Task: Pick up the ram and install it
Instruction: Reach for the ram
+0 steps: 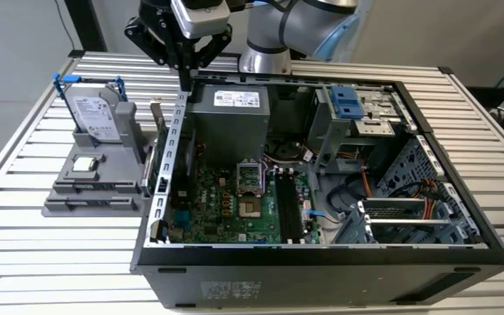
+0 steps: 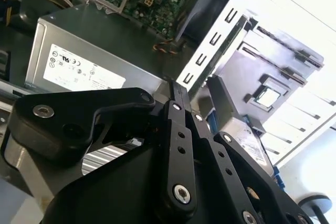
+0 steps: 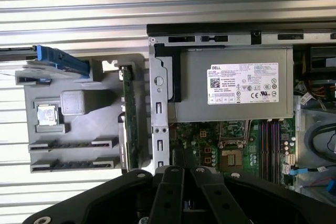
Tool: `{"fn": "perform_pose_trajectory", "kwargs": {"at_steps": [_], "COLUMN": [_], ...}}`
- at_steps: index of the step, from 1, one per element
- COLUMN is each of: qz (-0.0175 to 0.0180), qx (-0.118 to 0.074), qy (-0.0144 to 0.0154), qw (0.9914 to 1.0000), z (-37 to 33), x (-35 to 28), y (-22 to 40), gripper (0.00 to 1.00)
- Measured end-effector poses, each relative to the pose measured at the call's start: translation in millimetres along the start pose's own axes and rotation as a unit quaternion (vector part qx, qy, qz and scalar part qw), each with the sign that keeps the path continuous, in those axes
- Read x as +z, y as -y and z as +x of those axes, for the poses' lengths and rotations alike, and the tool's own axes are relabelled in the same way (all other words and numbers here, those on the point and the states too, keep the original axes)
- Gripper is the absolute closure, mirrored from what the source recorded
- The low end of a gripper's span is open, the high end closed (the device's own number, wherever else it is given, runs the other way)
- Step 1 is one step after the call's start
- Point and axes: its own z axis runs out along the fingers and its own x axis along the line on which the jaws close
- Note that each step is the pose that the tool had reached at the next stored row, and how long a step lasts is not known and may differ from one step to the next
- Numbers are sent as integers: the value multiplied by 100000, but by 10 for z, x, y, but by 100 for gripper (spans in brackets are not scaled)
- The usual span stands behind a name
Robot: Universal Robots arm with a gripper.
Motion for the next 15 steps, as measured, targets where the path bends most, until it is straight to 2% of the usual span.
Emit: {"fn": "perform_pose_trajectory", "kwargs": {"at_steps": [15], "qz": [-7], "qx": [-293], "qy": [-14], "qw": [100000], "z": [282], "x": [-6], "y": [17], "gripper": [100]}}
